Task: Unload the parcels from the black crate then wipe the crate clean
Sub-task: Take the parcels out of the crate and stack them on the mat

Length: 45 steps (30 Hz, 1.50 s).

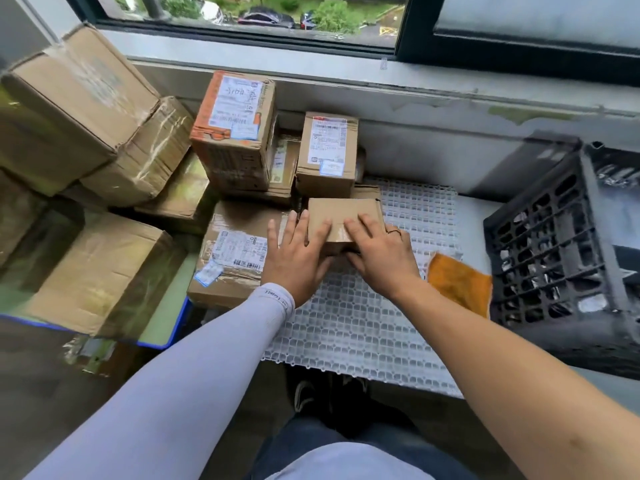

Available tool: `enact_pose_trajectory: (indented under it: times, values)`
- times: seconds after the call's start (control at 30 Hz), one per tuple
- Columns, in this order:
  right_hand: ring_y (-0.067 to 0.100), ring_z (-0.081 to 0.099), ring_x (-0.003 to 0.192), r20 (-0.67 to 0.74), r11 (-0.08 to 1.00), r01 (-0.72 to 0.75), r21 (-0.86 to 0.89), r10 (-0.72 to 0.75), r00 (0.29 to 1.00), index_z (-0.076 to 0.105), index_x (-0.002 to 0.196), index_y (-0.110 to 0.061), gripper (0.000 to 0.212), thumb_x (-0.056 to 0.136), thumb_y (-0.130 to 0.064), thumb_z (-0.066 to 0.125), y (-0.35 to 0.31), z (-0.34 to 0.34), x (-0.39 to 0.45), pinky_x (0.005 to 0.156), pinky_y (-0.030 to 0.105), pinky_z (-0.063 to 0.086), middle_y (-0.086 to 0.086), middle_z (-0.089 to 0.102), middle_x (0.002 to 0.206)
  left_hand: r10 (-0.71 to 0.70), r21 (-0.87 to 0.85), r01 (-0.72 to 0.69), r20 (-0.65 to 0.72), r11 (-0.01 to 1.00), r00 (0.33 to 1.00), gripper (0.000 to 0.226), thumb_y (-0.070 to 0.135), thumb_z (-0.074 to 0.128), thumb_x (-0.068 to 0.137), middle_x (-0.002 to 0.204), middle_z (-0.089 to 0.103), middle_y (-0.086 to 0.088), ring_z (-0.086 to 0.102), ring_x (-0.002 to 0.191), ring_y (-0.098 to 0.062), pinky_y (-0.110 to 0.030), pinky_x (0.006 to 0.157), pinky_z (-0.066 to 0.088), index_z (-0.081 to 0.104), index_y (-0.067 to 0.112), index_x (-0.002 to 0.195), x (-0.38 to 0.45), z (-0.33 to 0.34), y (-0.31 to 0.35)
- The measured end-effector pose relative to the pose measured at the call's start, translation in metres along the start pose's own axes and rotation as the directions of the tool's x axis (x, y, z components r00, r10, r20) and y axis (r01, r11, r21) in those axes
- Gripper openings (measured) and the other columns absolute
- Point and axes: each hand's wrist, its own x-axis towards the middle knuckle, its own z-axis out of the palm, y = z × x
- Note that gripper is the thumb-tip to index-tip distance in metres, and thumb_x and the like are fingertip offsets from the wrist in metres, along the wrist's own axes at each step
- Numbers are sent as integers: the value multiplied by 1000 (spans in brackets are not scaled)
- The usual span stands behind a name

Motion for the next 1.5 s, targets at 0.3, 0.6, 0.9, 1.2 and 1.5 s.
enact_pose_trajectory:
  times: [0.3, 0.6, 0.9, 1.2, 1.5]
  values:
    - [36, 56, 125, 70, 991, 87, 107, -94, 993, 43, 147, -34, 55, 99, -59, 51, 29, -36, 36, 103, 48, 38, -6, 46, 153, 45, 141, -39, -41, 989, 998, 104, 62, 74, 82, 167, 26, -19, 25, 155, -38, -67, 120, 14, 13, 36, 163, 24, -17, 5]
    - [23, 51, 133, -51, 903, 157, 401, -149, 987, 30, 156, -27, 85, 86, -63, 62, 50, -37, 39, 103, 46, 52, -2, 36, 156, 55, 129, -48, -52, 991, 997, 87, 69, 41, 95, 168, 16, -25, 17, 157, -40, -64, 124, 9, 5, 33, 165, 30, -22, 3]
    - [36, 50, 135, -14, 942, 188, 280, -191, 981, 19, 161, -38, 90, 88, -29, 71, 45, -24, 33, 97, 45, 55, -2, -7, 172, 40, 76, -39, -16, 996, 999, 70, 62, 15, 103, 171, 3, -21, 10, 157, -42, -65, 123, 9, 1, 33, 165, 33, -15, -3]
    - [36, 33, 149, 71, 951, 102, 291, -128, 989, 17, 164, -23, 73, 103, -25, 57, 30, -21, 43, 115, 48, 40, 1, 0, 173, 85, 111, -92, 66, 990, 994, 60, 51, 18, 108, 173, 10, -3, 6, 159, -32, -66, 122, 0, 4, 36, 164, 48, -31, -16]
    - [27, 43, 142, 83, 947, 81, 311, -112, 990, 37, 157, -20, 53, 107, -34, 47, 24, -34, 46, 116, 46, 39, 4, 39, 160, 231, 82, -226, -43, 971, 972, 78, 71, 31, 99, 173, 12, -3, 14, 159, -30, -70, 121, 7, 6, 36, 164, 43, -28, -22]
